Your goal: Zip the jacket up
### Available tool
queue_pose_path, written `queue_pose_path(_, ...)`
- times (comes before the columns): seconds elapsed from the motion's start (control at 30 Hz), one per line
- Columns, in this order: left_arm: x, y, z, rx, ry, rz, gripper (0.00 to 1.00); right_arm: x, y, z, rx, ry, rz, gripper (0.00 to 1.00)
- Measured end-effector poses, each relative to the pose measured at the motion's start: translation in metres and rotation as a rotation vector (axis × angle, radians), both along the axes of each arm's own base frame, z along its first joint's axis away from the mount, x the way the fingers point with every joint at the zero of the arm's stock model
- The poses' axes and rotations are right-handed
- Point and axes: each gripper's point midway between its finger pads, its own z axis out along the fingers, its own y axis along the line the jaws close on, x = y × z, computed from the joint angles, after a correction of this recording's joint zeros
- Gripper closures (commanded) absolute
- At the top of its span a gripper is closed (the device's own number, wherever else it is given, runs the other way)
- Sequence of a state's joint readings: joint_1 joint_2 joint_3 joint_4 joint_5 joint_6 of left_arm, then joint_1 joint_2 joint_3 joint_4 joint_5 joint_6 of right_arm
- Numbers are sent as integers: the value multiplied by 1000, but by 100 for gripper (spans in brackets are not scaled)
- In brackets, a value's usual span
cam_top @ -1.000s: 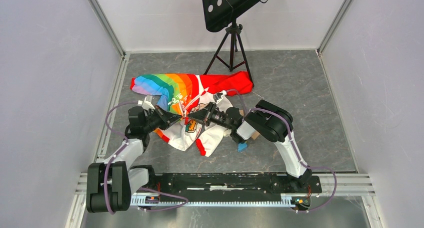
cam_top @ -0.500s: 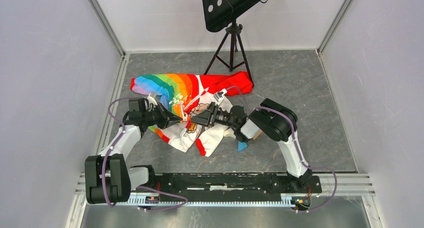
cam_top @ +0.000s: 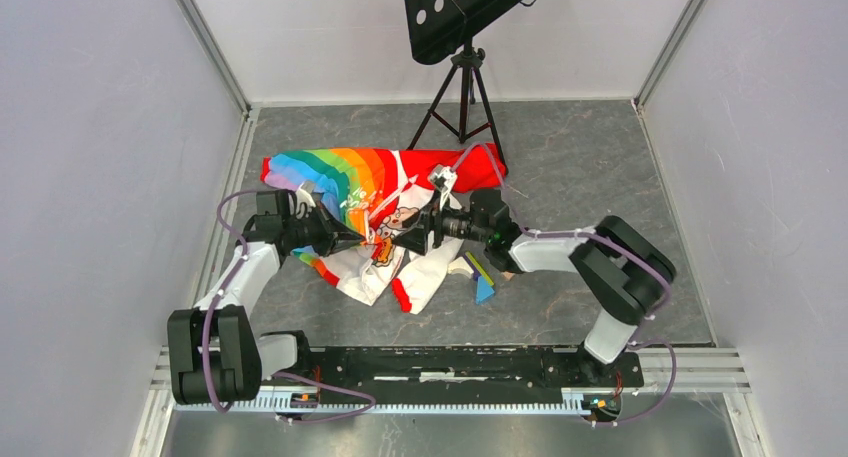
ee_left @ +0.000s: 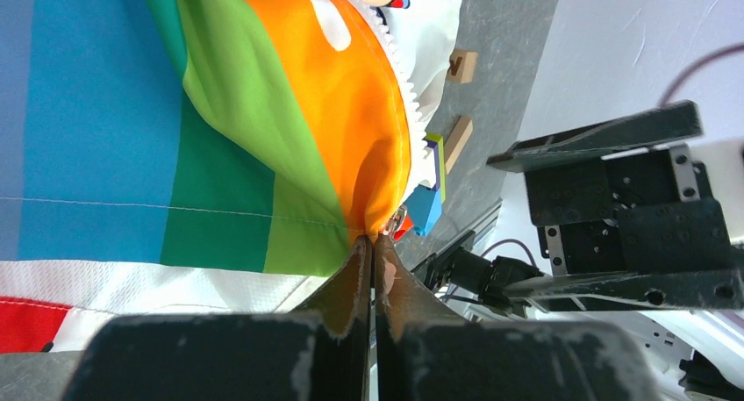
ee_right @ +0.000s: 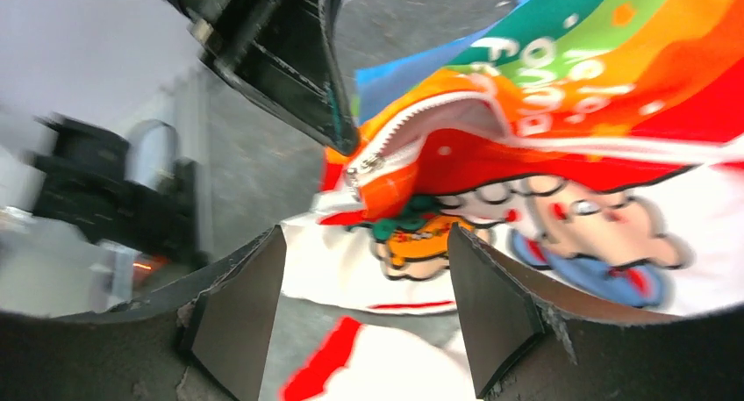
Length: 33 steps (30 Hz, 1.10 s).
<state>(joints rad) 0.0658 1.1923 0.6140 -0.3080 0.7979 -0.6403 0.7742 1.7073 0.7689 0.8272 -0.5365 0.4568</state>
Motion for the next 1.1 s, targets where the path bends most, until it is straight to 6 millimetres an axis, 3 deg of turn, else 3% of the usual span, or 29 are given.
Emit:
queue_pose_path(0.13,-3,-1,3,-1,11,-14,98,-4,3,5,-134,-306,-11,25)
queue_pose_path(0.3,-3,-2,8,-9,13,-30,98,-36,16,16,-174,-739,39,24)
queue_pose_path(0.37,-4,-2,6,-9,23,-31,98,-51,17,11,-181,-868,62,25)
queue_pose_path(0.47,-6,-2,4,-12,43,-33,98,-52,23,9,-194,-975,45,25)
queue_pose_path(0.73,-9,-4,3,-19,49,-48,98,-40,43,18,-199,-1083,-155,28)
queue_pose_path(1.1,-9,-4,3,-26,57,-49,98,-25,51,-1,-220,-1064,-295,32)
